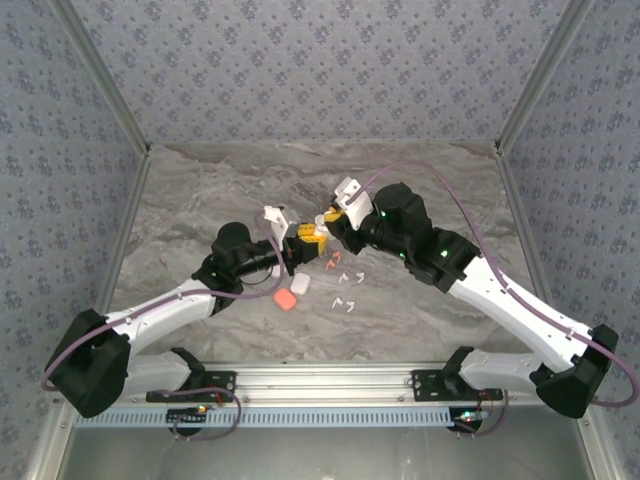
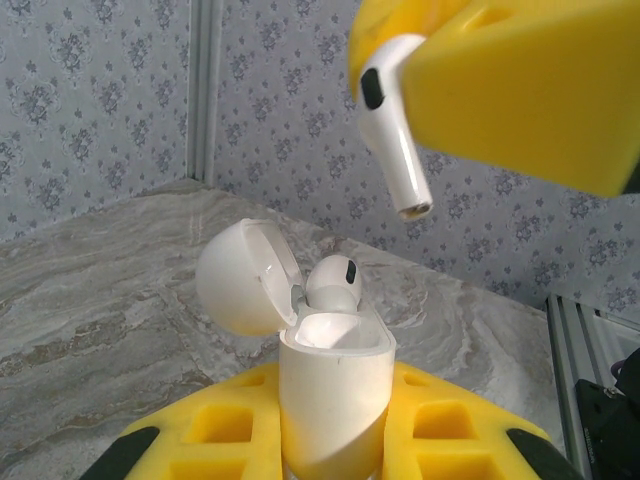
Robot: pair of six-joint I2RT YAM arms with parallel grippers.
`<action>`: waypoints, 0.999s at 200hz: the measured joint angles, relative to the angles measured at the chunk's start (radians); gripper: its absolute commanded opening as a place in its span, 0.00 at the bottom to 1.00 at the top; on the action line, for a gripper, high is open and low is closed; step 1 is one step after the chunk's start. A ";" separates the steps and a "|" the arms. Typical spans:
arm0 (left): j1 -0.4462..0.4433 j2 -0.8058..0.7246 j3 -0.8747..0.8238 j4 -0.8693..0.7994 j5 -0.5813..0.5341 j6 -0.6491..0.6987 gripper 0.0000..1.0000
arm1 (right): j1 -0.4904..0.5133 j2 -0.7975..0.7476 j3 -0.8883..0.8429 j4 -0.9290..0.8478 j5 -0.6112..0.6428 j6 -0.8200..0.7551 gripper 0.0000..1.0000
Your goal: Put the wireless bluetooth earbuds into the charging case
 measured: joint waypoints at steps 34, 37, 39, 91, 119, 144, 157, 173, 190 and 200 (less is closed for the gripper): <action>0.000 0.000 0.000 0.000 0.000 0.000 0.00 | 0.000 0.027 0.001 -0.002 -0.010 0.000 0.20; 0.000 0.000 0.000 0.000 0.000 0.000 0.00 | 0.000 0.029 0.001 -0.002 -0.012 0.000 0.20; 0.000 0.000 0.000 0.000 0.000 0.000 0.00 | 0.000 0.031 0.001 -0.002 -0.012 0.000 0.20; 0.000 -0.002 0.000 0.000 0.000 0.000 0.00 | 0.000 0.040 0.001 -0.002 -0.013 0.000 0.20; 0.000 -0.002 0.000 0.001 0.000 0.000 0.00 | 0.000 0.040 0.001 -0.005 -0.017 0.000 0.20; 0.000 -0.002 0.000 0.002 0.000 0.000 0.00 | 0.000 0.040 0.001 -0.019 -0.019 0.000 0.20; 0.000 -0.002 0.000 0.003 0.000 0.000 0.00 | 0.000 0.040 0.001 -0.021 -0.019 0.000 0.20; 0.000 -0.002 0.000 0.003 0.000 0.000 0.00 | 0.000 0.040 0.001 -0.021 -0.019 0.000 0.20; 0.000 -0.002 0.000 0.003 0.000 0.000 0.00 | 0.000 0.040 0.001 -0.023 -0.019 0.000 0.20; 0.000 -0.002 0.000 0.003 0.000 0.000 0.00 | 0.000 0.040 0.001 -0.024 -0.019 0.000 0.20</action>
